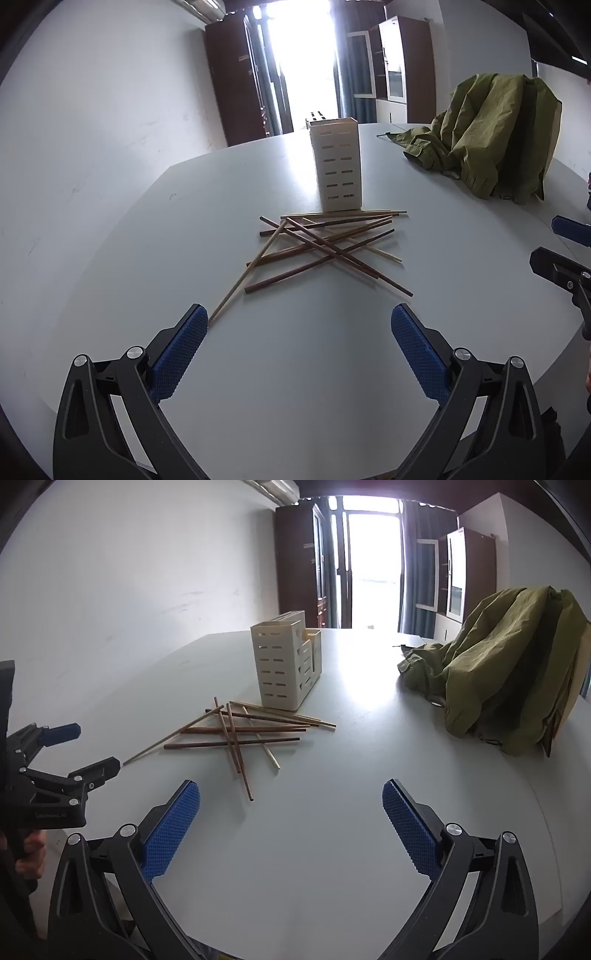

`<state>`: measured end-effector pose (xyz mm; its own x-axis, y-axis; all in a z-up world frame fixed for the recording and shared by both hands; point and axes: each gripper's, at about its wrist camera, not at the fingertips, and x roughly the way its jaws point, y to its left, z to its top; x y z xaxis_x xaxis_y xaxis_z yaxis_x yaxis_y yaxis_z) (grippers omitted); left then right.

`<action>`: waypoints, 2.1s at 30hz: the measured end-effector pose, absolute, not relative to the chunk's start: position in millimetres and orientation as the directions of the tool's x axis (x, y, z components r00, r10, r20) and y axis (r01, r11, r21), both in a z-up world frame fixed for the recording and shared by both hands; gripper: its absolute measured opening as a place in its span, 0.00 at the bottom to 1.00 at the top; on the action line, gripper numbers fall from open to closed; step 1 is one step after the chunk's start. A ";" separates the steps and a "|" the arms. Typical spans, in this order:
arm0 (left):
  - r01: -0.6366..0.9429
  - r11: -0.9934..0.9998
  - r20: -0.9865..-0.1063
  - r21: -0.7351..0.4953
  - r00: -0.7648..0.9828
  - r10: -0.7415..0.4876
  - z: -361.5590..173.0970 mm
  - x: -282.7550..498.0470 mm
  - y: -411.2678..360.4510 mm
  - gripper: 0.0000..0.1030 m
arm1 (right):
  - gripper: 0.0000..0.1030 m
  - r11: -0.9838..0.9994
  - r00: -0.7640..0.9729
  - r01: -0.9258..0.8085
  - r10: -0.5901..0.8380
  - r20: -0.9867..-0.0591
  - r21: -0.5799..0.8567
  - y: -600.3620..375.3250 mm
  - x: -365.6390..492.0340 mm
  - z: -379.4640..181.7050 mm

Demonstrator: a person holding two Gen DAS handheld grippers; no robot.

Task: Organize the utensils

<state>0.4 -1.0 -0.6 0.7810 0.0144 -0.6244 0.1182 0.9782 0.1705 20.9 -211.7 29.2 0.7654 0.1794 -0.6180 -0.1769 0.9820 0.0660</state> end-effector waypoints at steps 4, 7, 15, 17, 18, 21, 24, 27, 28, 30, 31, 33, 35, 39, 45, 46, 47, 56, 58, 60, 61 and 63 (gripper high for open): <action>0.114 0.979 -0.626 0.170 0.780 0.018 -0.9 0.4 -2.0 0.94 | 0.97 0.983 0.766 -0.172 0.177 -0.618 0.067 -211.5 20.8 28.4; 0.115 0.980 -0.626 0.163 0.780 0.012 0.5 0.1 -3.7 0.95 | 0.97 0.983 0.765 -0.169 0.174 -0.620 0.067 -210.3 21.0 27.6; 0.123 0.981 -0.630 0.150 0.777 -0.002 4.2 2.2 -4.3 0.95 | 0.97 0.982 0.763 -0.174 0.183 -0.620 0.076 -211.6 27.3 26.7; 0.127 0.981 -0.627 0.147 0.779 -0.007 4.6 -1.5 0.0 0.95 | 0.97 0.981 0.765 -0.179 0.186 -0.616 0.073 -210.5 22.2 29.9; 0.128 0.981 -0.625 0.148 0.780 -0.008 5.1 -1.7 -0.1 0.95 | 0.97 0.981 0.765 -0.178 0.184 -0.617 0.072 -210.7 22.8 29.9; 0.130 0.981 -0.623 0.147 0.782 -0.011 6.0 -2.6 0.2 0.95 | 0.97 0.981 0.766 -0.178 0.184 -0.616 0.071 -210.8 22.5 29.7; 0.130 0.981 -0.623 0.147 0.782 -0.011 5.9 -2.5 0.2 0.94 | 0.97 0.981 0.766 -0.179 0.185 -0.616 0.072 -210.9 22.6 29.9; 0.130 0.980 -0.622 0.148 0.783 -0.010 5.9 -2.6 0.2 0.95 | 0.97 0.981 0.766 -0.180 0.185 -0.615 0.071 -210.4 23.3 31.3; 0.130 0.981 -0.622 0.146 0.783 -0.011 5.7 -2.6 0.4 0.95 | 0.97 0.981 0.766 -0.180 0.185 -0.615 0.071 -210.2 23.2 31.6; 0.131 0.981 -0.622 0.146 0.783 -0.012 5.9 -2.4 0.6 0.94 | 0.97 0.981 0.767 -0.180 0.184 -0.615 0.070 -210.0 22.8 31.5; 0.131 0.981 -0.622 0.146 0.783 -0.012 5.8 -2.1 0.4 0.95 | 0.97 0.981 0.767 -0.180 0.184 -0.615 0.070 -210.0 23.0 31.7; 0.133 0.980 -0.622 0.145 0.783 -0.014 5.5 -1.2 0.3 0.94 | 0.97 0.981 0.766 -0.179 0.184 -0.616 0.070 -210.1 23.5 31.8; 0.132 0.980 -0.622 0.146 0.783 -0.013 5.3 -1.3 0.2 0.94 | 0.97 0.981 0.766 -0.179 0.183 -0.616 0.070 -209.7 23.5 31.9; 0.132 0.981 -0.621 0.145 0.784 -0.014 5.1 -1.4 0.2 0.94 | 0.97 0.982 0.767 -0.178 0.183 -0.615 0.070 -210.4 23.6 31.8; 0.133 0.980 -0.620 0.147 0.785 -0.014 5.0 -1.7 -0.3 0.95 | 0.97 0.981 0.767 -0.180 0.185 -0.614 0.071 -211.0 23.6 31.6; 0.133 0.980 -0.620 0.146 0.784 -0.014 4.8 -1.6 0.0 0.95 | 0.97 0.981 0.767 -0.180 0.186 -0.614 0.073 -211.2 23.8 31.5; 0.133 0.981 -0.620 0.144 0.784 -0.015 4.6 -1.8 0.3 0.95 | 0.97 0.981 0.766 -0.180 0.187 -0.615 0.074 -211.5 23.6 31.2; 0.135 0.980 -0.620 0.143 0.784 -0.018 4.9 -1.4 0.3 0.95 | 0.97 0.981 0.768 -0.179 0.185 -0.613 0.072 -210.5 22.2 31.7; 0.135 0.980 -0.620 0.143 0.784 -0.018 4.9 -1.3 -0.1 0.95 | 0.97 0.981 0.767 -0.178 0.186 -0.613 0.075 -211.0 22.3 31.7; 0.136 0.980 -0.619 0.143 0.785 -0.019 4.8 -1.1 -0.7 0.95 | 0.97 0.981 0.767 -0.177 0.185 -0.614 0.075 -210.6 22.4 32.5; 0.135 0.981 -0.619 0.142 0.785 -0.019 4.7 -1.1 -0.6 0.95 | 0.97 0.981 0.768 -0.178 0.187 -0.613 0.076 -210.9 22.3 32.3; 0.135 0.981 -0.618 0.139 0.786 -0.021 5.4 -1.2 0.0 0.95 | 0.97 0.981 0.768 -0.179 0.188 -0.613 0.076 -210.6 21.9 33.0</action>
